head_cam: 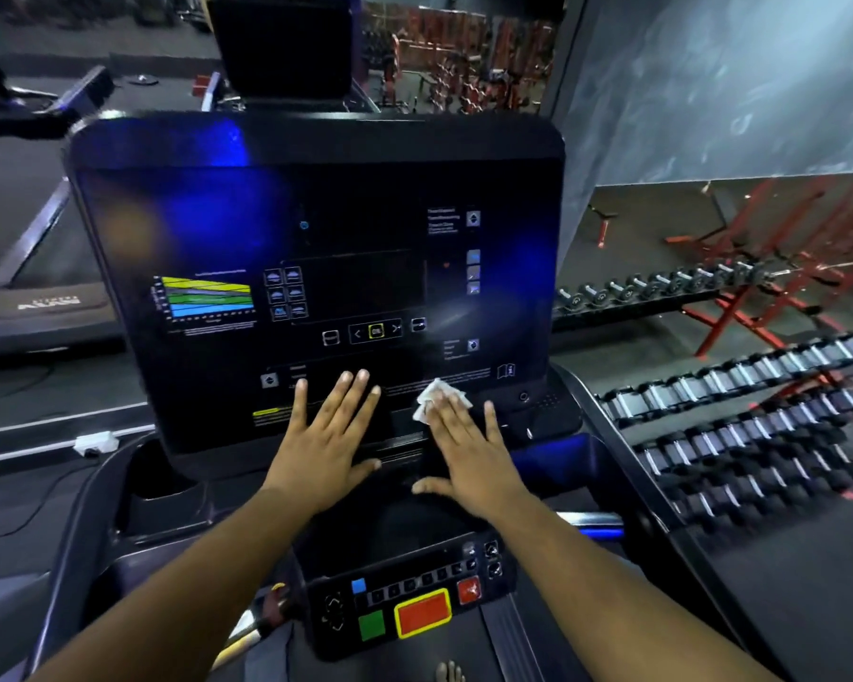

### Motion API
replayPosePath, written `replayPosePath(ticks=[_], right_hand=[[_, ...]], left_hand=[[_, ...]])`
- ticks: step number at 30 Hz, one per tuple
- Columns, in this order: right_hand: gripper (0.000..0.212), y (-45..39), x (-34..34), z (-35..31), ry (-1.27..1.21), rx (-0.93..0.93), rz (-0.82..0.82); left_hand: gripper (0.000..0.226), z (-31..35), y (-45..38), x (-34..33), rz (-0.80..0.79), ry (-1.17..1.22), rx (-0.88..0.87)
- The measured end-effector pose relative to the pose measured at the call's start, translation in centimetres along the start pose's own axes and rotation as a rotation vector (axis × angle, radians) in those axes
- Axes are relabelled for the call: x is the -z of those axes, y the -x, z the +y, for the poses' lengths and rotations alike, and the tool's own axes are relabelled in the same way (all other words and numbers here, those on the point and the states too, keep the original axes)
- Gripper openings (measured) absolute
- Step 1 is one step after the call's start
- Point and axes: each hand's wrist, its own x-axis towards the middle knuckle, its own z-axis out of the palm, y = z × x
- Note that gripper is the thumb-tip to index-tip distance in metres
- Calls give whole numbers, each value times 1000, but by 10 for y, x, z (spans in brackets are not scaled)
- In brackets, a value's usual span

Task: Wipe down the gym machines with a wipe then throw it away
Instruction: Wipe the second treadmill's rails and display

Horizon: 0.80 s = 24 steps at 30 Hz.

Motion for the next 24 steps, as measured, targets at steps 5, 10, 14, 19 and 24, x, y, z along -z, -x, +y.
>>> replayPosePath(ticks=[5, 10, 14, 19, 24], right_hand=[[118, 3, -4, 59, -208, -407, 70], [128, -2, -13, 35, -135, -134, 42], [122, -15, -13, 45, 11, 44, 105], [118, -58, 44, 82, -14, -179, 289], [130, -72, 53, 35, -1, 33, 240]], left_hand=[[92, 7, -11, -3, -14, -24, 35], [90, 9, -10, -7, 19, -22, 52], [91, 3, -6, -7, 27, -31, 70], [92, -9, -3, -4, 37, -48, 109], [91, -21, -4, 2, 86, -67, 141]])
